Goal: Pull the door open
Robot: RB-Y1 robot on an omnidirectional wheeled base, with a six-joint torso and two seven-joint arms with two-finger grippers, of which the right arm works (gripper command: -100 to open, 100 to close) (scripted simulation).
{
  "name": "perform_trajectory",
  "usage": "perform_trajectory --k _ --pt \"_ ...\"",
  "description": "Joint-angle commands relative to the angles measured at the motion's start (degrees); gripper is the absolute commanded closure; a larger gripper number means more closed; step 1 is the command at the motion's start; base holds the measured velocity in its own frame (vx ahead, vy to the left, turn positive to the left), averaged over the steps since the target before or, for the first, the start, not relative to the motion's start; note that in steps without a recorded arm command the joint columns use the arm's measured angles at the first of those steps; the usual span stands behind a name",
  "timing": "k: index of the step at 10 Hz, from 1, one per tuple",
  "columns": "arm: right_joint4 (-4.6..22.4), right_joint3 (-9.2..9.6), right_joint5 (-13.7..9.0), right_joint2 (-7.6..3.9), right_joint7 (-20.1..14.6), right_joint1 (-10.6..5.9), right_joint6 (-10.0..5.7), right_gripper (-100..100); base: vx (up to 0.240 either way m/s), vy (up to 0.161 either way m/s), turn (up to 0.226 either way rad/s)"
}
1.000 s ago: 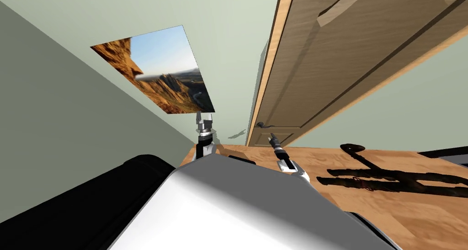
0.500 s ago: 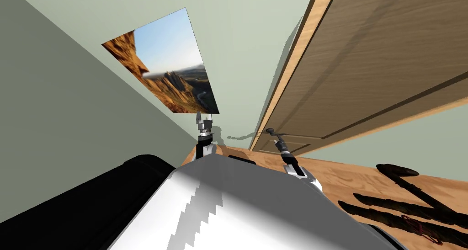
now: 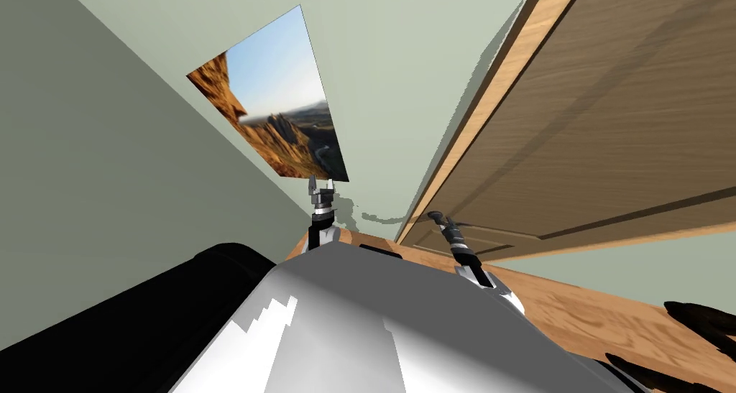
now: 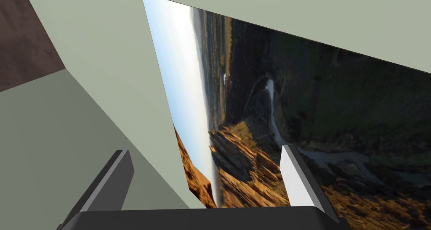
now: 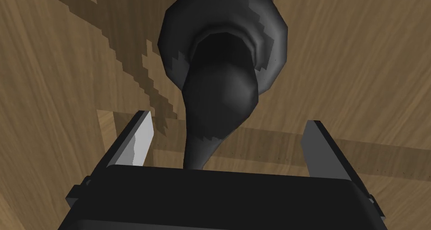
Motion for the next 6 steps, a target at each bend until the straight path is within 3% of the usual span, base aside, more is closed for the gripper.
perform_trajectory --k 1,2,6 --pt "0.0 0.0 0.0 0.0 0.0 0.0 0.0 -100 0.073 -0.002 0.016" --pt "0.0 0.0 0.0 0.0 0.0 0.0 0.0 100 -0.01 -0.001 -0.012" --pt "0.0 0.0 0.0 0.0 0.0 0.0 0.0 100 -0.015 -0.002 0.001"
